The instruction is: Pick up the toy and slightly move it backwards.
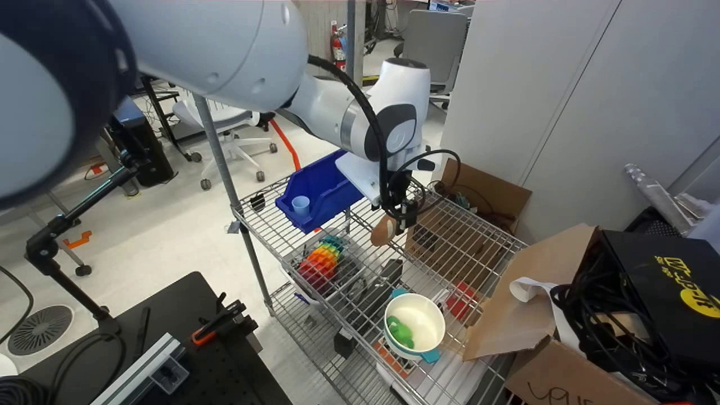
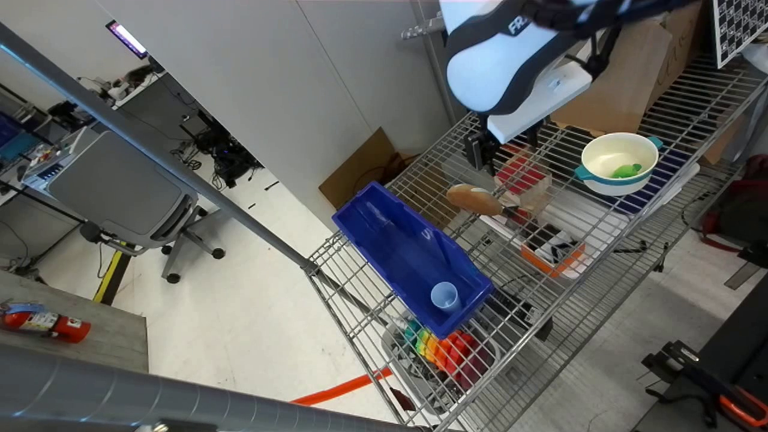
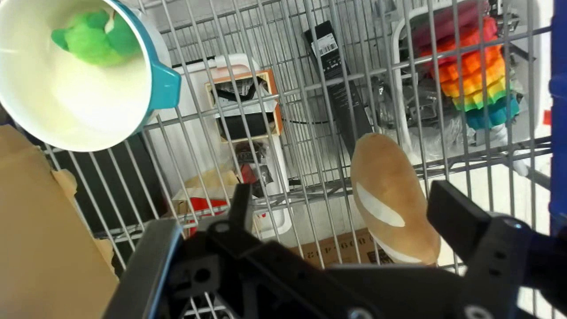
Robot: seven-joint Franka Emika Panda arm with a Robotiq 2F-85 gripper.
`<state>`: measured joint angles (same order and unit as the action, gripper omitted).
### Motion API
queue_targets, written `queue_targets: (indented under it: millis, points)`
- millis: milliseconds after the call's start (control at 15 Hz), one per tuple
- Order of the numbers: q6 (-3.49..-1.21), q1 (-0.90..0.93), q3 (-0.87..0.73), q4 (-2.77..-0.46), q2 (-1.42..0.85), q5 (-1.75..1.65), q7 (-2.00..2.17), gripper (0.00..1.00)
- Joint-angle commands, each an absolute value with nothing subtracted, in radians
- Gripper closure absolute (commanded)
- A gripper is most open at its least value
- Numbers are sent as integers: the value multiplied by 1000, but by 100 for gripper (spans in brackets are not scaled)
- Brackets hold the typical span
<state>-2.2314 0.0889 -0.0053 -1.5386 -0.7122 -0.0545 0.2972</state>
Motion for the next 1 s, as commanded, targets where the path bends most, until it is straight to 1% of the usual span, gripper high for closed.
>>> queue_targets:
  millis: [0, 200, 467, 533, 867, 933]
  points:
    - [-2162, 117, -26, -1291, -908, -50, 311, 0]
    - [-2127, 117, -18, -1144, -1031, -35, 297, 0]
    - [-2007, 105, 12, -947, -1162, -15, 236, 0]
    - [-2083, 118, -12, -1086, -1089, -29, 270, 0]
    - [-2077, 119, -13, -1066, -1109, -27, 268, 0]
    - [-2228, 126, -27, -1213, -1030, -64, 293, 0]
